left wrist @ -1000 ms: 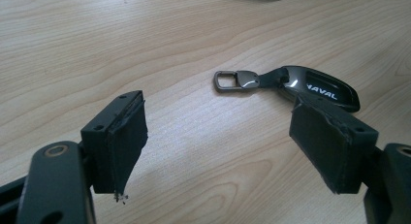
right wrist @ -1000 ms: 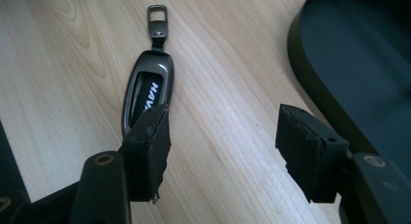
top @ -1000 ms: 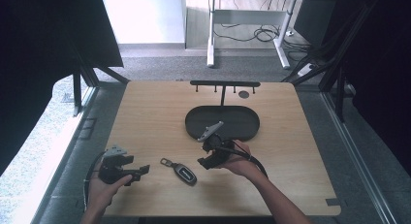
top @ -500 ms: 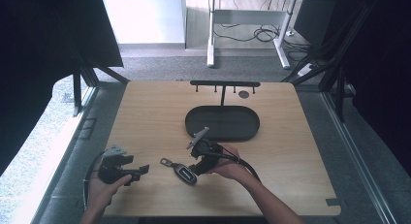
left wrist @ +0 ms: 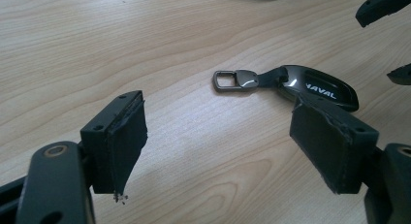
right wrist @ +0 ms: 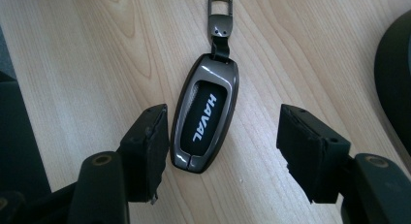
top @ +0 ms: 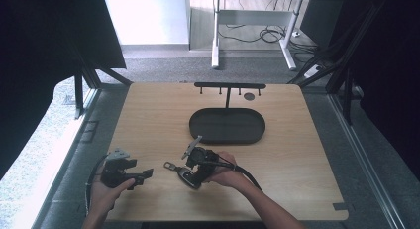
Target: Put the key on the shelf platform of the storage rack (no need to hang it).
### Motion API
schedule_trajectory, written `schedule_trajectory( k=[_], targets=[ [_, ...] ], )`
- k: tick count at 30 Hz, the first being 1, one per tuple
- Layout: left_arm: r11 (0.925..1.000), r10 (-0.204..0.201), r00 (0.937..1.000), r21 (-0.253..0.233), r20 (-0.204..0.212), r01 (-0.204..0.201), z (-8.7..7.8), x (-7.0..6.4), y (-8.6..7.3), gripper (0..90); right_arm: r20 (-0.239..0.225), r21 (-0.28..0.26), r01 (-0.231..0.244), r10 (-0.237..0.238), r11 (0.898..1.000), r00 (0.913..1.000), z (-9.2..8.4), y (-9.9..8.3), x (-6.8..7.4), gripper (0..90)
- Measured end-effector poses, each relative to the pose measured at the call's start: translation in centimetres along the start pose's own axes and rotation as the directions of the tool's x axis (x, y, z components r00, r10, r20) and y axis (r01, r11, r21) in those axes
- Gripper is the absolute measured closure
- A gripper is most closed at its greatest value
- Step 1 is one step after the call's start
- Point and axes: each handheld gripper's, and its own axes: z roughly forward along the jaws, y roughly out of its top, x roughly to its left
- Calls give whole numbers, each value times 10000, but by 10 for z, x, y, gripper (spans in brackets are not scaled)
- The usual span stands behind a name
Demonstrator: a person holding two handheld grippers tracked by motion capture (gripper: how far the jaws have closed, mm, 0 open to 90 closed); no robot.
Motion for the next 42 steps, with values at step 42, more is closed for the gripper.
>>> schedule_trajectory(
  k=[42],
  targets=[
    [9985, 197, 9996, 504, 189, -206, 11, -6, -1, 204, -21, 793, 591, -591, 9951, 9982, 42, 16, 26, 331]
  ],
)
